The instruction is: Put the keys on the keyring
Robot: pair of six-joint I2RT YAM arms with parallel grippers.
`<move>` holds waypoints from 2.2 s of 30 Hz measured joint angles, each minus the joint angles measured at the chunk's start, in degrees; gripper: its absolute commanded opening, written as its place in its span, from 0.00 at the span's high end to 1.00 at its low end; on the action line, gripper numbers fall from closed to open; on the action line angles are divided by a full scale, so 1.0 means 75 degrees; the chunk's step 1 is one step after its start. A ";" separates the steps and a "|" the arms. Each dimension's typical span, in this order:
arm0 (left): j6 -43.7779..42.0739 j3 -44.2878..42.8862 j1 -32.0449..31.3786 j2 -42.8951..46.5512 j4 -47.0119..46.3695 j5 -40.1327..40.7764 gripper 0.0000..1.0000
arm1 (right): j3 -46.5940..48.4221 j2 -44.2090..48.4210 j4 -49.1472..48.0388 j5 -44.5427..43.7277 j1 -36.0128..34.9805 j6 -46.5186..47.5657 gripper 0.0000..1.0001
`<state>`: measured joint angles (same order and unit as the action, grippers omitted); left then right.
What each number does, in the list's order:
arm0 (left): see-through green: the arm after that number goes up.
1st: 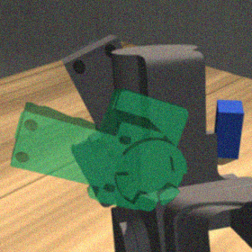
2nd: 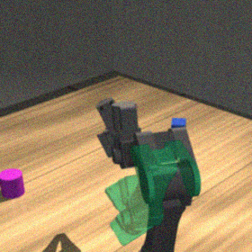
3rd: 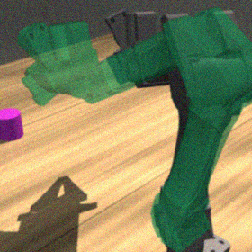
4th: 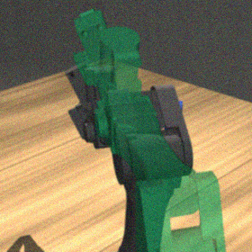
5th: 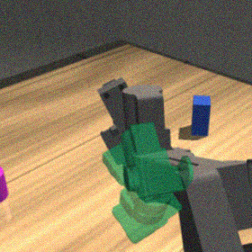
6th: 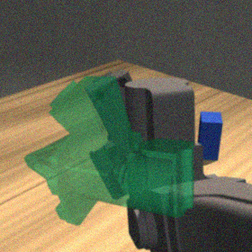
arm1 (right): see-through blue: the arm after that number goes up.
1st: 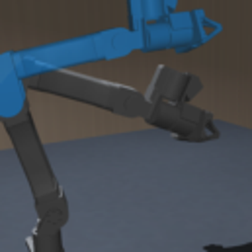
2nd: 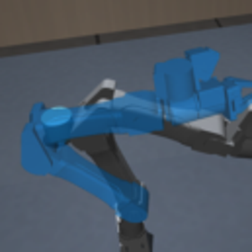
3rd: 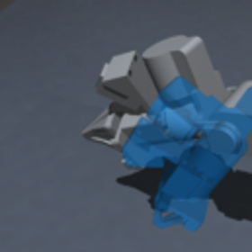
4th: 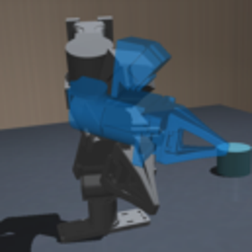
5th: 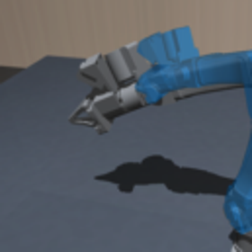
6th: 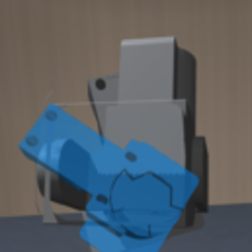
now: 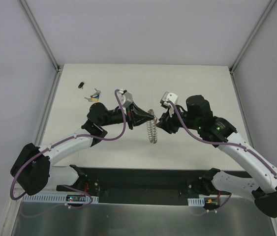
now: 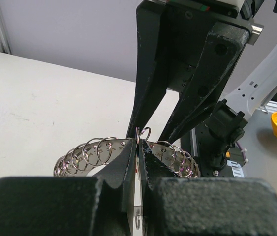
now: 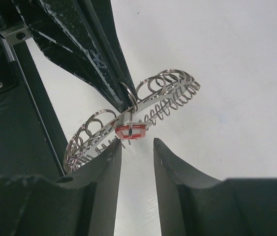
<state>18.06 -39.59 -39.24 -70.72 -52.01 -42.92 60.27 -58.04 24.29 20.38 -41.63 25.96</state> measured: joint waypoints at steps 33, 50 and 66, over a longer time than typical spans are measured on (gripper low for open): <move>-0.0085 0.0000 -0.0017 0.0000 0.0262 -0.0207 1.00 | 0.0382 -0.0128 -0.0061 0.0149 0.0000 0.0076 0.99; -0.0769 -0.0117 -0.0017 0.0589 0.1349 -0.0041 0.67 | 0.1142 -0.0411 0.1084 0.0262 -0.0052 0.0749 0.99; -0.2748 -0.1690 -0.0003 0.0114 0.4284 -0.1198 0.71 | 0.1408 -0.0592 0.1891 0.0554 -0.0122 0.1355 0.99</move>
<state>-2.55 -52.27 -39.27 -69.87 -19.88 -51.90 70.83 -62.48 38.48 24.53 -42.54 36.12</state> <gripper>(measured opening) 0.311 0.014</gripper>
